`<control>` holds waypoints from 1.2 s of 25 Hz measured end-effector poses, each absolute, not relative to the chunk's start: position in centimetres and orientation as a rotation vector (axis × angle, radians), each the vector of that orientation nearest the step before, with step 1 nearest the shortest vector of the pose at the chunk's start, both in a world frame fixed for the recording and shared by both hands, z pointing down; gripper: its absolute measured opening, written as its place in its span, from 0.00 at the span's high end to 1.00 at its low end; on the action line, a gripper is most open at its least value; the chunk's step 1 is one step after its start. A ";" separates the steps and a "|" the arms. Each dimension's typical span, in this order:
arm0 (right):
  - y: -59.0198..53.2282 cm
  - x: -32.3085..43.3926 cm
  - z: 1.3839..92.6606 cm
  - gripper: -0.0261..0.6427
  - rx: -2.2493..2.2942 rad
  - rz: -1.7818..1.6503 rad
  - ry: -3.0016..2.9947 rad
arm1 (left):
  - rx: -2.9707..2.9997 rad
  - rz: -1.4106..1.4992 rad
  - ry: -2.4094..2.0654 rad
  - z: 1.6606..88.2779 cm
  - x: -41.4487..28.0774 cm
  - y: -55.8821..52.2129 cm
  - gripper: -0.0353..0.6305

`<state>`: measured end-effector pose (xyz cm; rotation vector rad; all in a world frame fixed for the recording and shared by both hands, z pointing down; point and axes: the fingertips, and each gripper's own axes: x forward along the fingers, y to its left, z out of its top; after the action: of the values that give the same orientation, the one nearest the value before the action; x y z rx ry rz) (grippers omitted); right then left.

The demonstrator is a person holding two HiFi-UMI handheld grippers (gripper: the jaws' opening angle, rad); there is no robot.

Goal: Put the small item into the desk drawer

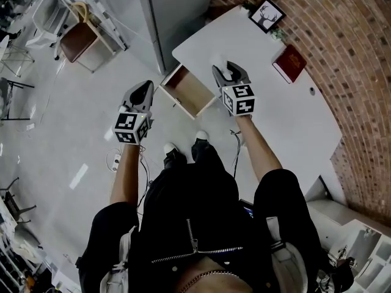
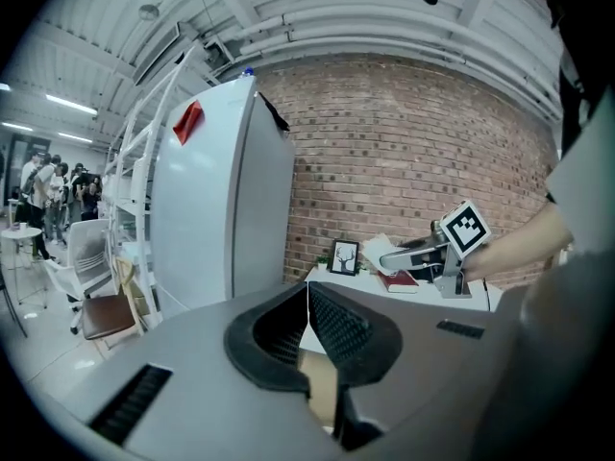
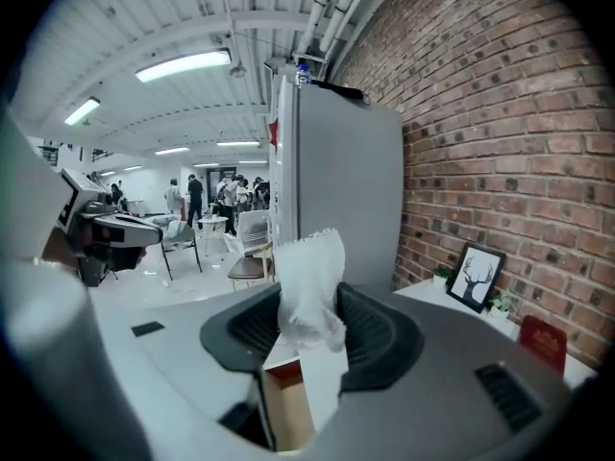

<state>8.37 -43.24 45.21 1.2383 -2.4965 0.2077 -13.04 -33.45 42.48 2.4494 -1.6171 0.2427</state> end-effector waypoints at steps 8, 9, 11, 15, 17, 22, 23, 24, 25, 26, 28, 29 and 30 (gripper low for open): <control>-40.9 0.1 45.9 0.70 1.033 0.204 -2.590 | 2.307 0.233 -1.775 43.1 -19.4 -29.8 0.91; -40.7 -0.5 46.1 0.70 1.013 0.203 -2.595 | 2.293 0.229 -1.788 43.2 -19.8 -29.5 0.91; -40.5 -1.1 46.5 0.70 0.991 0.204 -2.595 | 2.282 0.221 -1.795 43.3 -20.0 -29.3 0.91; -39.7 -2.4 48.1 0.70 0.932 0.221 -2.586 | 2.251 0.238 -1.799 44.4 -20.4 -28.4 0.91; -39.4 -3.0 49.0 0.70 0.908 0.234 -2.579 | 2.238 0.245 -1.797 44.8 -20.6 -28.2 0.91; -38.4 -3.1 52.0 0.70 0.863 0.292 -2.550 | 2.217 0.264 -1.768 46.7 -19.9 -28.0 0.91; -38.2 -3.1 52.8 0.70 0.854 0.307 -2.542 | 2.213 0.269 -1.761 47.2 -19.8 -28.1 0.91; -38.0 -3.0 53.7 0.70 0.844 0.322 -2.534 | 2.209 0.276 -1.754 47.8 -19.5 -28.1 0.91; -37.8 -2.8 54.6 0.70 0.834 0.338 -2.524 | 2.203 0.284 -1.746 48.4 -19.2 -28.2 0.91; -37.6 -2.6 55.6 0.70 0.823 0.355 -2.513 | 2.196 0.291 -1.738 49.1 -18.9 -28.3 0.91; -37.1 -2.2 57.6 0.70 0.804 0.388 -2.489 | 2.181 0.294 -1.723 50.3 -18.2 -28.4 0.91; -36.9 -2.1 58.4 0.70 0.796 0.403 -2.478 | 2.175 0.293 -1.716 50.9 -17.9 -28.4 0.91; -36.8 -2.0 59.2 0.70 0.791 0.414 -2.468 | 2.172 0.294 -1.709 51.4 -17.7 -28.4 0.91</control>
<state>-2.03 -36.77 59.22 0.7913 -2.4681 0.4142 -17.73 -28.36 51.40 2.1715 -1.7093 0.2945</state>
